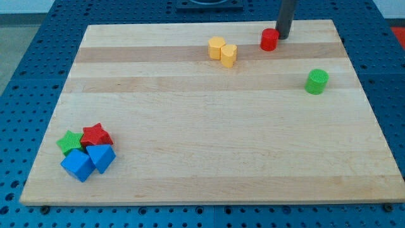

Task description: Push the red circle into the heart

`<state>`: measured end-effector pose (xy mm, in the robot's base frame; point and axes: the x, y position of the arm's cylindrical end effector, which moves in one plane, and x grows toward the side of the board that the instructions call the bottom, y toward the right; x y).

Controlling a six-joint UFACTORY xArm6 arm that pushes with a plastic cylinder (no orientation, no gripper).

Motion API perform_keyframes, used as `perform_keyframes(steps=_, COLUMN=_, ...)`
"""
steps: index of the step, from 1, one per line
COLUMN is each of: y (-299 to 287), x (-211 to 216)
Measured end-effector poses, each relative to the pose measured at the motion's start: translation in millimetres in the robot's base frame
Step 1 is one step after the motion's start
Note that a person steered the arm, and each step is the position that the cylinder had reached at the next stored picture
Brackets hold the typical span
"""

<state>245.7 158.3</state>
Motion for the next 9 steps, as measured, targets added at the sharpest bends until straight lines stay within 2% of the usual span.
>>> perform_keyframes(steps=6, y=-93, x=17)
perform_keyframes(steps=9, y=-90, x=7)
